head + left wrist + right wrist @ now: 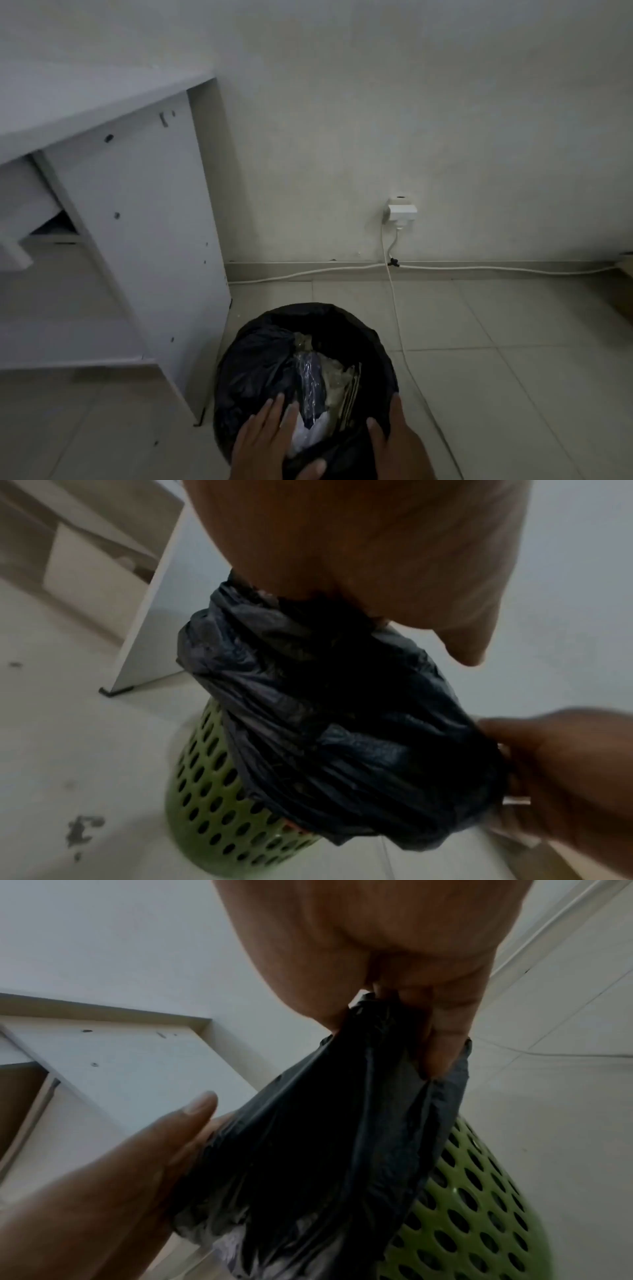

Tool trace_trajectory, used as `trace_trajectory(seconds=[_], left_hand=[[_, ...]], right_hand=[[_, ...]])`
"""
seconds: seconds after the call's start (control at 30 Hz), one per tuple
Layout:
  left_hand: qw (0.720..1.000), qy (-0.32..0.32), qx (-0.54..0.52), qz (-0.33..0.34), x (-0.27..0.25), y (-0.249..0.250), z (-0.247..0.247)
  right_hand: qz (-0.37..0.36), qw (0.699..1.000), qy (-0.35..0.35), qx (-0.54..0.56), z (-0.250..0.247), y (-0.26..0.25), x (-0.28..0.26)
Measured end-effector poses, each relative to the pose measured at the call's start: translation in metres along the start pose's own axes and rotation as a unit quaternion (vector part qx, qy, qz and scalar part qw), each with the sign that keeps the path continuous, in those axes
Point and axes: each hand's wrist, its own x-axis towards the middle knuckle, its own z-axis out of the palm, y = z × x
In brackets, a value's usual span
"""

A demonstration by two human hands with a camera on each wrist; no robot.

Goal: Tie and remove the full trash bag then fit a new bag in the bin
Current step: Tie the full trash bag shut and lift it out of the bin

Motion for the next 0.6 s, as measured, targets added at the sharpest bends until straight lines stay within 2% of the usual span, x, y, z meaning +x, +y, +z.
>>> trace_trajectory(seconds=[0.1,0.2,0.27,0.37,0.43,0.5,0.57,0.6], left_hand=[[0.999,-0.008,-0.029,-0.013,-0.006,0.001,-0.009],[0.998,-0.036,-0.038,-0.03,-0.009,-0.001,-0.018],[0.999,-0.033,-0.009,-0.01,-0.004,-0.01,-0.021],[0.999,0.016,-0.049,-0.008,0.0,-0.01,-0.02],[0.992,0.065,-0.105,-0.029,0.003,-0.004,-0.025],[0.983,0.12,-0.13,-0.047,0.01,0.001,-0.035],[0.986,0.152,-0.053,-0.038,0.02,-0.001,-0.038],[0.988,0.15,-0.011,-0.037,0.026,-0.003,-0.035]], right_hand=[[0.003,0.999,0.035,-0.027,-0.002,-0.003,-0.006],[0.031,0.998,0.033,-0.042,-0.008,-0.016,-0.013],[0.03,0.998,0.016,-0.05,-0.007,-0.017,-0.016],[-0.021,0.998,0.058,-0.007,-0.01,-0.008,-0.021],[-0.012,0.996,0.079,0.05,-0.011,-0.001,-0.021],[-0.017,0.986,0.131,0.099,-0.013,0.007,-0.016],[-0.025,0.976,0.168,0.137,-0.013,0.016,-0.01],[-0.004,0.971,0.163,0.177,-0.011,0.021,-0.005]])
